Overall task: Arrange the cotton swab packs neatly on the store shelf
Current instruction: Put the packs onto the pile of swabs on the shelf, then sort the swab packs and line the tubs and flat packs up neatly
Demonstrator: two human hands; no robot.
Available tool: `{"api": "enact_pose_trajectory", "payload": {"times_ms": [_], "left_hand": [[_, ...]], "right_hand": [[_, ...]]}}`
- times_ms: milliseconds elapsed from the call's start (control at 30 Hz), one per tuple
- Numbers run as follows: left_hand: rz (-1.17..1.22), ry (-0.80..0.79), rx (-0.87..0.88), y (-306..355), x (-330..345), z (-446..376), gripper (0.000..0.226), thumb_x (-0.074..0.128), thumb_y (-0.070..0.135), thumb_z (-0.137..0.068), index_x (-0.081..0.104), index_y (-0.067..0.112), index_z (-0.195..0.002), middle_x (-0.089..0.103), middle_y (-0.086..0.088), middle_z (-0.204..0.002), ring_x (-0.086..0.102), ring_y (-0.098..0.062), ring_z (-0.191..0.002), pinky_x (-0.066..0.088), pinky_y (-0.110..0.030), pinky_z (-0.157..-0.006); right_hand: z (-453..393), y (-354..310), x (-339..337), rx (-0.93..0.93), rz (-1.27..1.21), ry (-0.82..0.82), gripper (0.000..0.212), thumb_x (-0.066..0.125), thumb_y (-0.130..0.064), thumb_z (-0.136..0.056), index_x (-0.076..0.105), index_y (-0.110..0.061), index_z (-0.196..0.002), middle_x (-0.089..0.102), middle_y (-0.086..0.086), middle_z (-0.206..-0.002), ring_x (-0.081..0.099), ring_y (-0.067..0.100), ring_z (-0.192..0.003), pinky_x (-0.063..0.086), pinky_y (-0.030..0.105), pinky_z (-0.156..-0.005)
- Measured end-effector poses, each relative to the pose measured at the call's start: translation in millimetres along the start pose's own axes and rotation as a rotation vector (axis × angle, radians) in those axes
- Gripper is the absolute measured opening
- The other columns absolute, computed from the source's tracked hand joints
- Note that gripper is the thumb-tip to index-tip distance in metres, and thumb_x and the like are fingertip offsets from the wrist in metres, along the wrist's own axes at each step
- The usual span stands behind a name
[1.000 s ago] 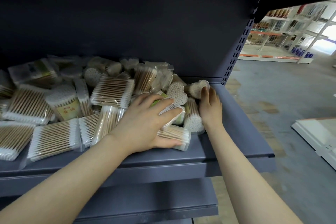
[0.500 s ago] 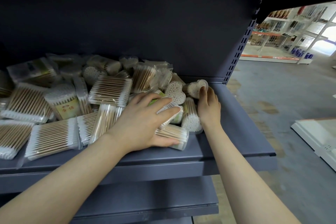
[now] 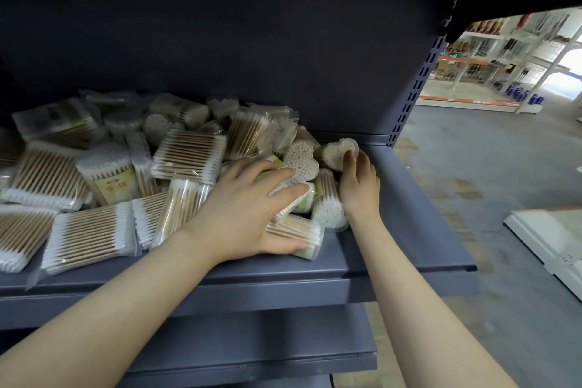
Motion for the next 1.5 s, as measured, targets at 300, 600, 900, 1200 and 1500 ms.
{"api": "enact_pose_trajectory", "payload": {"times_ms": [300, 600, 900, 1200, 1500], "left_hand": [[-0.045, -0.041, 0.002, 11, -8, -11, 0.071, 0.043, 0.071, -0.067, 0.068, 0.017, -0.105, 0.064, -0.008, -0.113, 0.057, -0.032, -0.103, 0.026, -0.044, -0.097], [-0.057, -0.073, -0.046, 27, -9, -8, 0.066, 0.045, 0.068, -0.072, 0.069, 0.014, -0.103, 0.064, -0.008, -0.112, 0.058, -0.031, -0.104, 0.027, -0.044, -0.1], [-0.09, -0.052, -0.134, 49, -21, -4, 0.051, 0.048, 0.054, -0.077, 0.071, 0.015, -0.101, 0.063, -0.008, -0.119, 0.055, -0.032, -0.111, 0.027, -0.045, -0.103], [-0.131, -0.063, -0.269, 75, -40, 12, 0.041, 0.046, 0.04, -0.078, 0.07, 0.013, -0.096, 0.066, -0.009, -0.105, 0.061, -0.03, -0.096, 0.032, -0.043, -0.095], [-0.203, -0.068, -0.454, 91, -76, 51, 0.038, 0.041, 0.032, -0.079, 0.068, 0.01, -0.096, 0.064, -0.004, -0.081, 0.06, -0.028, -0.076, 0.035, -0.034, -0.079]], "right_hand": [[0, 1, -3, 0.031, -0.03, 0.037, 0.054, 0.032, -0.045, -0.092, 0.043, -0.017, -0.136, 0.041, 0.011, -0.141, 0.03, 0.03, -0.131, 0.019, 0.033, -0.105], [6, -7, -12, -0.036, -0.081, 0.045, 0.066, 0.026, -0.047, -0.079, 0.045, -0.016, -0.134, 0.044, 0.011, -0.138, 0.032, 0.029, -0.129, 0.023, 0.03, -0.1], [32, -16, -32, -0.123, -0.144, 0.081, 0.049, 0.039, -0.037, -0.079, 0.056, -0.004, -0.112, 0.054, 0.015, -0.115, 0.046, 0.031, -0.108, 0.038, 0.04, -0.092], [57, -21, -52, -0.235, -0.148, 0.004, 0.021, 0.045, -0.019, -0.077, 0.05, -0.017, -0.097, 0.052, 0.004, -0.101, 0.05, 0.026, -0.092, 0.045, 0.047, -0.081], [98, -50, -44, -0.329, -0.171, -0.201, 0.031, 0.048, -0.002, -0.078, 0.054, -0.016, -0.105, 0.052, 0.001, -0.1, 0.051, 0.022, -0.086, 0.046, 0.039, -0.078]]}}
Point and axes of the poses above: each hand's wrist, its own z-axis away from the middle knuckle, its own x-axis out of the palm, y = z × x, the point moved 5 cm from there along -z, towards the middle knuckle
